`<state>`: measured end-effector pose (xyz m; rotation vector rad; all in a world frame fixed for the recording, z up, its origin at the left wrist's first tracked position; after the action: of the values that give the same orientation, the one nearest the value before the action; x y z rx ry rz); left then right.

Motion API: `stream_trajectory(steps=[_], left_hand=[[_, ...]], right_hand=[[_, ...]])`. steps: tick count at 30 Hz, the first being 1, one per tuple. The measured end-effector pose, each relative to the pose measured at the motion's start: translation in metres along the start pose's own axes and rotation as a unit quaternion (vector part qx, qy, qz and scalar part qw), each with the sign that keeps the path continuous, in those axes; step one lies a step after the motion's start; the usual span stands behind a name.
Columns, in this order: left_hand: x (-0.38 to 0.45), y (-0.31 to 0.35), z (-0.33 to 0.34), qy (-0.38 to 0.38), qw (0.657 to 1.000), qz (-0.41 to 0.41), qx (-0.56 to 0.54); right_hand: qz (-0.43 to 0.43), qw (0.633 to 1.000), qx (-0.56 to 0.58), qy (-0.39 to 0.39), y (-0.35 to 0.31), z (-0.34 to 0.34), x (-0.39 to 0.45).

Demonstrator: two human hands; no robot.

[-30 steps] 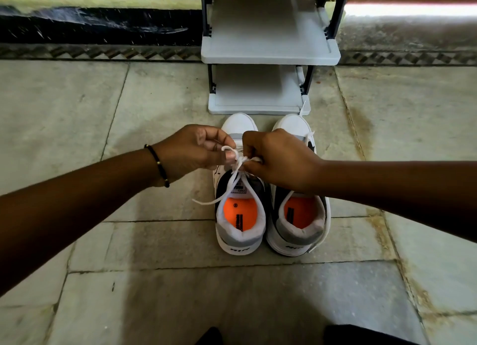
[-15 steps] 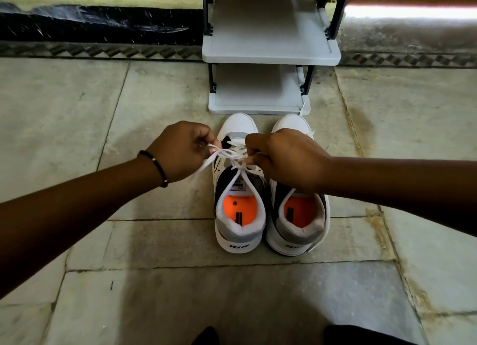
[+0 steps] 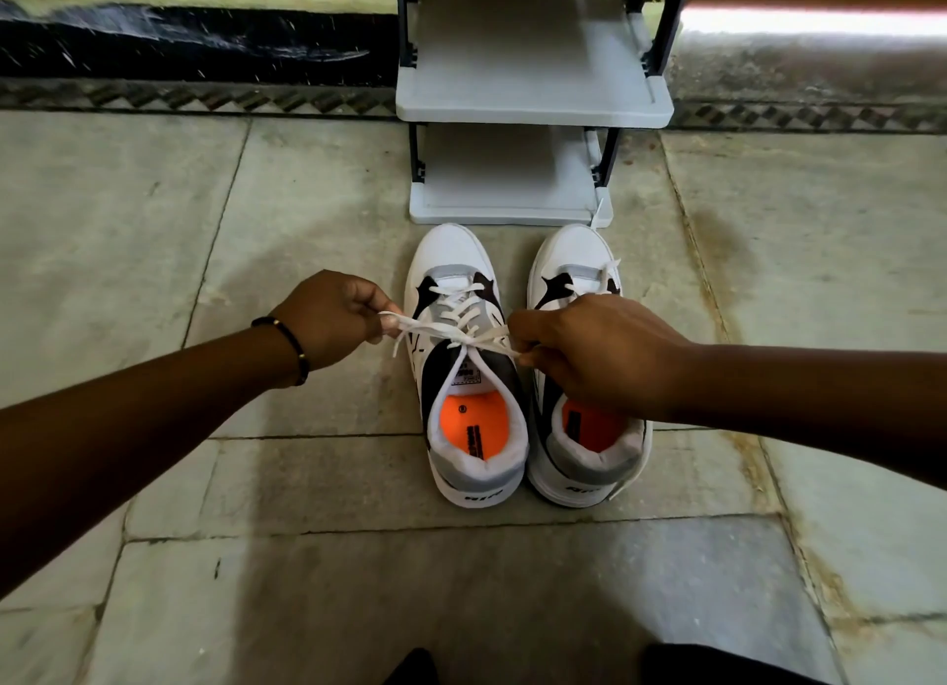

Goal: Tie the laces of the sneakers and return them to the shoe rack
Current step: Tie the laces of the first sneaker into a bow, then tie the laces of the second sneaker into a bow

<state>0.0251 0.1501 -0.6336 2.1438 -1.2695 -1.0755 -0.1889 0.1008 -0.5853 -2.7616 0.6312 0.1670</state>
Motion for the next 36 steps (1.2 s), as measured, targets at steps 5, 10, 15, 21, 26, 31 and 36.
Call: stream_trajectory(steps=[5, 10, 15, 21, 26, 31, 36], left_hand=[[0.003, -0.002, 0.001, -0.010, 0.998, -0.030, -0.048], [0.005, -0.002, 0.005, -0.011, 0.999, -0.018, -0.039], [0.009, -0.007, 0.004, -0.009, 1.000, -0.014, -0.010], [0.009, 0.008, 0.005, -0.007, 0.997, 0.019, 0.070], [-0.003, 0.023, 0.004, 0.018, 0.967, 0.083, 0.241], [-0.013, 0.067, 0.017, 0.013, 0.895, 0.185, 0.406], [-0.005, 0.111, 0.078, -0.099, 0.947, 0.176, 0.250]], right_hand=[[-0.004, 1.000, 0.024, 0.013, 0.000, -0.001, -0.001], [0.000, 0.999, 0.035, 0.007, 0.000, -0.002, -0.003], [-0.002, 1.000, 0.025, 0.004, 0.002, 0.000, -0.002], [0.006, 0.999, 0.044, -0.006, 0.003, 0.009, -0.009], [0.024, 1.000, 0.005, -0.007, 0.011, -0.017, -0.019], [0.138, 0.986, -0.041, -0.080, 0.046, -0.027, -0.030], [0.239, 0.945, 0.047, -0.219, 0.067, -0.006, -0.039]])
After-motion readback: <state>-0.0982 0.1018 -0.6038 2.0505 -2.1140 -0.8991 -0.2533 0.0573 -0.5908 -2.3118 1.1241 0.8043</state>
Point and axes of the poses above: each hand's wrist, its own x-axis towards the middle knuckle, its own z-axis out of the palm, y = z × x, the point moved 4 cm from there along x, towards the middle knuckle, and after that the axes turned 5 degrees about -z, right-handed, at the moved point
